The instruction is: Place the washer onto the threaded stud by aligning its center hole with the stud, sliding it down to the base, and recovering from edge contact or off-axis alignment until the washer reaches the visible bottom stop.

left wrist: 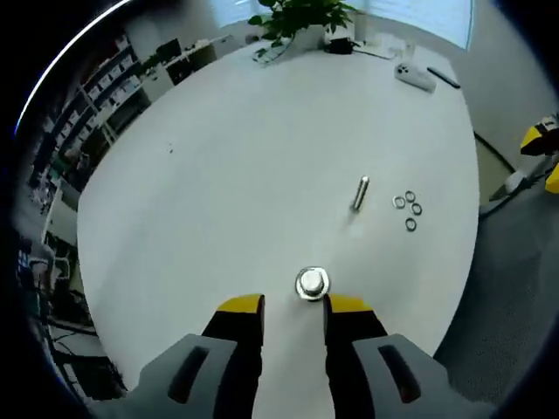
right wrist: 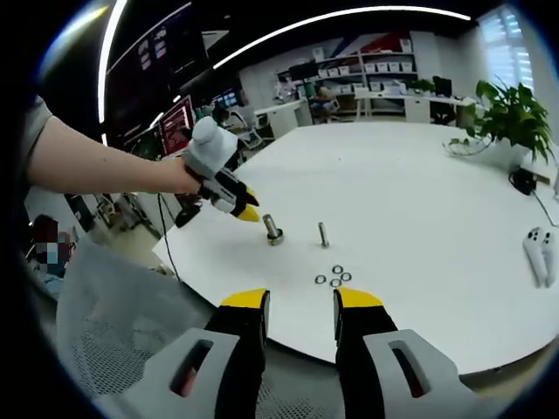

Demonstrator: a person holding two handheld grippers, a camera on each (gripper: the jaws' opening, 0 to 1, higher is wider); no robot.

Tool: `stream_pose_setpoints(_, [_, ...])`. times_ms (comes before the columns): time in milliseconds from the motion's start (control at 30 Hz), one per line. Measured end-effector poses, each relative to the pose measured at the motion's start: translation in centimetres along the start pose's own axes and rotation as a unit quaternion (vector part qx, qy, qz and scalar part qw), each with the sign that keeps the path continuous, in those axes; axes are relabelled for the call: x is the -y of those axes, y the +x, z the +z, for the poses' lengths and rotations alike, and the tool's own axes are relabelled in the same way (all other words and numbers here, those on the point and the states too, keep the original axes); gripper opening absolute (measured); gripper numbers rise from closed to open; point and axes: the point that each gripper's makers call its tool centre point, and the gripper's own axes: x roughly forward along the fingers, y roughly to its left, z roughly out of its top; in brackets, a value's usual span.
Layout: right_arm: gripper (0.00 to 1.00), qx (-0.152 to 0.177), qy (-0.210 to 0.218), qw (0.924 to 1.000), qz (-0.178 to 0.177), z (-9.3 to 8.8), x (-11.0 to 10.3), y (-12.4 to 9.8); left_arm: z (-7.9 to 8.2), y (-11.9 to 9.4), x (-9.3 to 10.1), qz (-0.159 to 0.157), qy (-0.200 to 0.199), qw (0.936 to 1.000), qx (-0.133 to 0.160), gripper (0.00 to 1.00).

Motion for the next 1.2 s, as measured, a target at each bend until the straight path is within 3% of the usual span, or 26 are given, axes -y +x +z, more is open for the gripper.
stream_pose_setpoints(167, [0.32,0.004,-0.001,1.0000,0.001,0.1,0.0,0.0,-1.3,-3.3,0.3,0.013,-0.066,0.9970,0.038,0.25])
stream_pose_setpoints(300, [0.32,0.005,0.000,1.0000,-0.001,0.2,0.1,0.0,-1.9,-6.2,0.7,0.024,-0.125,0.9881,0.087,0.25])
stream_pose_setpoints(467, [0.32,0.002,-0.008,1.0000,0.003,0.1,-0.2,0.0,-3.0,-9.1,1.3,0.043,-0.118,0.9855,0.114,0.25])
stream_pose_setpoints(600, [0.32,0.002,-0.007,1.0000,0.002,0.1,-0.1,0.0,-3.6,-11.5,1.6,0.048,-0.168,0.9712,0.163,0.25])
stream_pose_setpoints(733, [0.32,-0.003,-0.010,0.9999,0.002,0.0,-0.2,0.1,-4.4,-13.4,2.1,0.059,-0.159,0.9687,0.182,0.26])
stream_pose_setpoints(800, [0.32,-0.001,-0.012,0.9999,0.001,0.1,-0.2,0.0,-4.4,-14.3,2.2,0.051,-0.176,0.9623,0.201,0.27])
stream_pose_setpoints(933, [0.32,-0.003,-0.002,1.0000,-0.007,0.0,0.1,-0.1,-5.0,-15.4,2.2,0.048,-0.182,0.9588,0.213,0.28])
stream_pose_setpoints(1033, [0.32,-0.011,-0.001,0.9999,-0.013,-0.3,0.4,0.0,-4.8,-16.3,2.6,0.033,-0.200,0.9500,0.237,0.28])
stream_pose_setpoints(1133, [0.32,-0.014,-0.008,0.9998,-0.013,-0.4,0.3,0.0,-5.7,-16.1,2.9,0.030,-0.195,0.9512,0.238,0.28])
stream_pose_setpoints(1200, [0.32,-0.020,-0.008,0.9997,-0.015,-0.6,0.4,0.0,-5.8,-16.3,3.5,0.016,-0.208,0.9456,0.250,0.28])
